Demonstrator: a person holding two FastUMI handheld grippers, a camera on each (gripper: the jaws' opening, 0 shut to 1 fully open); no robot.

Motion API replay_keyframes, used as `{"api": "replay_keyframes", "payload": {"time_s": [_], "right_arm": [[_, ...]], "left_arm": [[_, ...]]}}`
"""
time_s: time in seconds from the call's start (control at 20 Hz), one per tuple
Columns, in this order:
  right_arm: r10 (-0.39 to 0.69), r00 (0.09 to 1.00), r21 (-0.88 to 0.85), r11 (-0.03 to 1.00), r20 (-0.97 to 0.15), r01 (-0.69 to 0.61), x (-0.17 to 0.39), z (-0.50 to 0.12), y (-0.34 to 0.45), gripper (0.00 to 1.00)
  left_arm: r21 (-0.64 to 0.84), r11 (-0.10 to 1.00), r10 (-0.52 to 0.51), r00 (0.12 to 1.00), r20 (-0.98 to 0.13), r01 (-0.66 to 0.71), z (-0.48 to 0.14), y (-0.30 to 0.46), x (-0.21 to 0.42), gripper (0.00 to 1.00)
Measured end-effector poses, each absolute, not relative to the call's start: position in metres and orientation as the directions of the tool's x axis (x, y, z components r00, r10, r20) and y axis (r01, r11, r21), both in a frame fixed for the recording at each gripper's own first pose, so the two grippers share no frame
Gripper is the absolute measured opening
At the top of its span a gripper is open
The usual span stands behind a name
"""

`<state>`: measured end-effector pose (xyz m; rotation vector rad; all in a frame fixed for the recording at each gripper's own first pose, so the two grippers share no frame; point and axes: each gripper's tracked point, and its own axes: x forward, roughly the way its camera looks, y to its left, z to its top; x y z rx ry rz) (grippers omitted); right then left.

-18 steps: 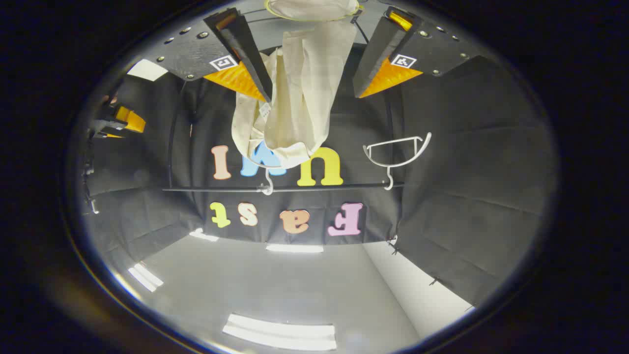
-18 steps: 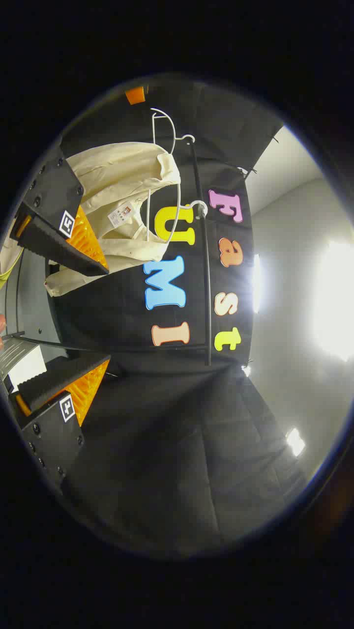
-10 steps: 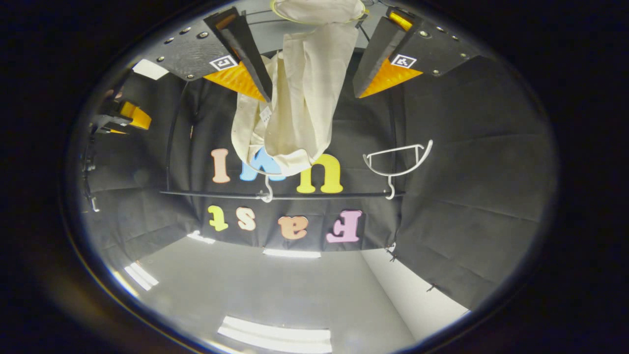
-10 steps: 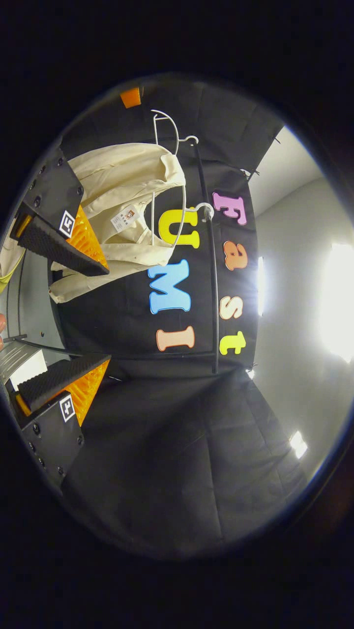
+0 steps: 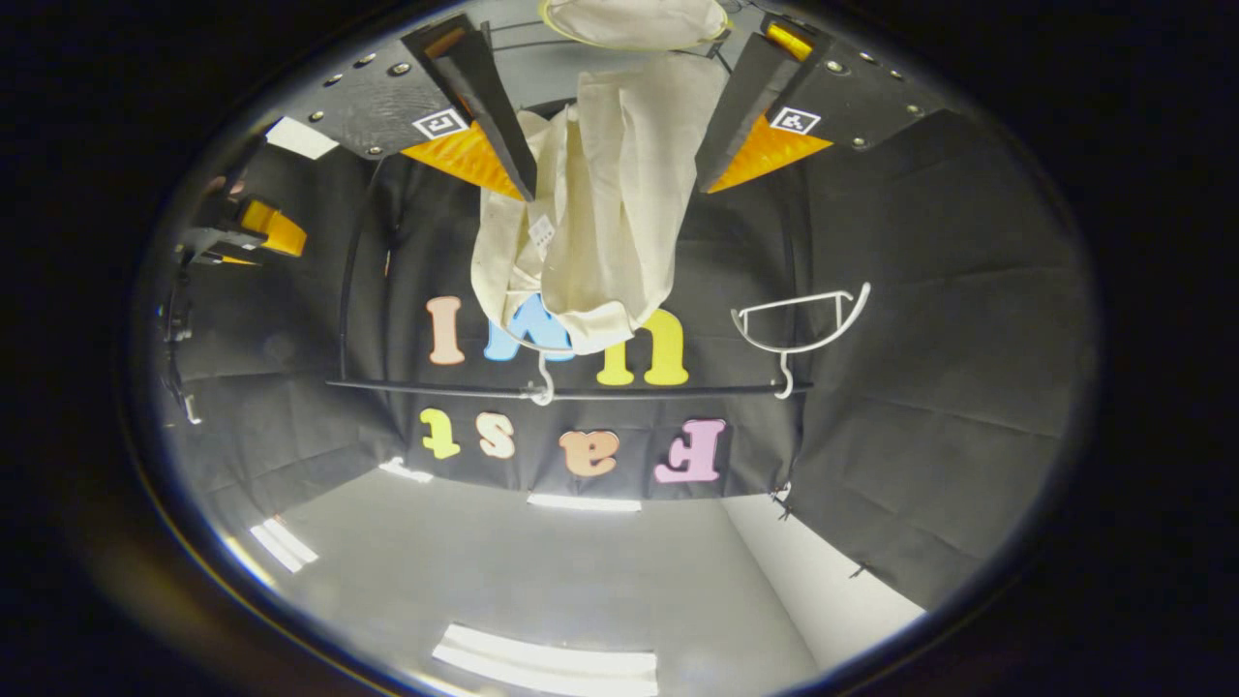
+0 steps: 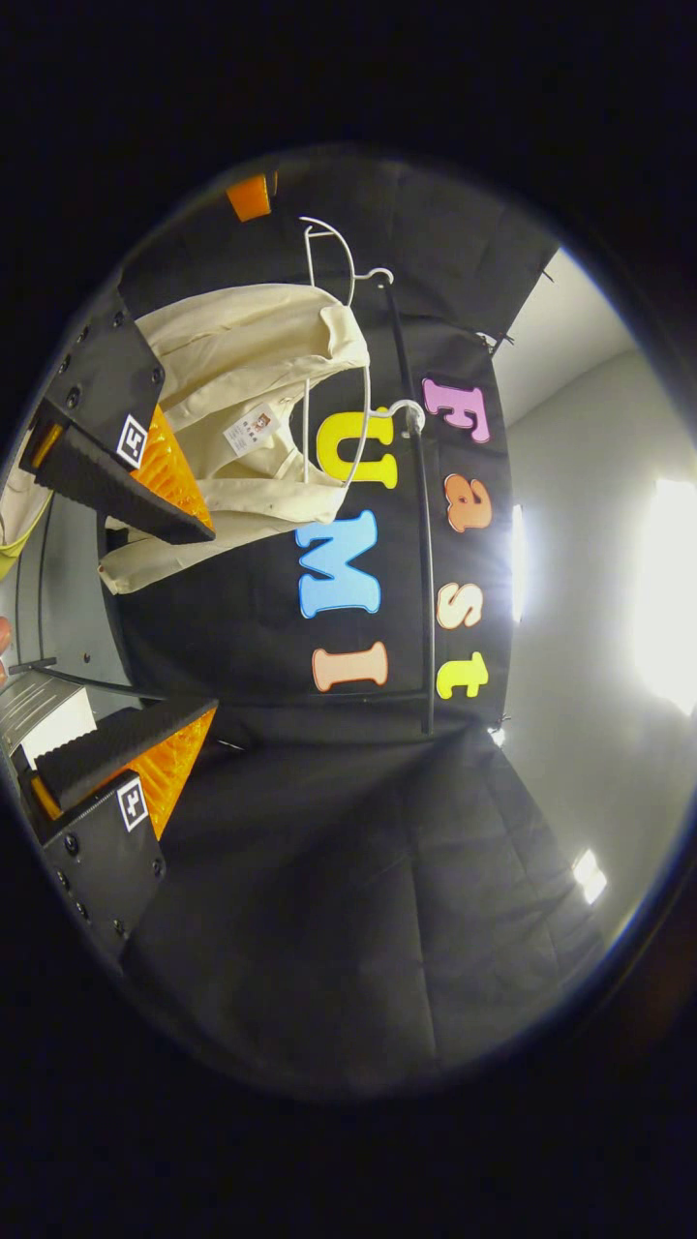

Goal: Grasp the clothes on the hanger with both hands and then place them into the laundry hamper below.

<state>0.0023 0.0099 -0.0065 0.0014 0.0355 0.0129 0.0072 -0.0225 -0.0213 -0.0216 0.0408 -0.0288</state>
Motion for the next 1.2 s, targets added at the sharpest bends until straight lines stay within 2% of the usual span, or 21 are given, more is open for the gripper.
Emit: {"api": "replay_keyframes", "payload": {"time_s": [0.1,0.55,0.9,1.15,1.2], "right_arm": [[0.02,0.999,-0.008,1.0,-0.038,-0.021,0.003,-0.006,0.012,0.97],[0.057,0.997,-0.01,0.998,-0.045,-0.057,0.022,0.01,0.03,0.99],[0.087,0.996,0.011,0.996,-0.02,-0.087,0.076,0.023,0.035,0.99],[0.145,0.989,0.032,0.989,-0.029,-0.144,0.121,0.019,0.04,0.97],[0.156,0.987,0.035,0.987,-0.031,-0.155,0.13,0.018,0.041,0.99]], "left_arm": [[-0.024,0.999,-0.027,0.999,-0.041,0.026,-0.021,-0.024,0.007,0.96],[-0.065,0.998,-0.025,0.999,-0.044,0.023,-0.012,-0.033,0.021,0.96],[-0.012,1.0,-0.027,0.999,-0.021,0.027,0.005,-0.063,0.072,0.96],[0.001,1.0,0.029,1.0,0.001,-0.029,0.011,-0.091,0.122,0.96],[-0.01,0.999,0.032,0.999,-0.001,-0.032,0.01,-0.097,0.133,0.96]]}}
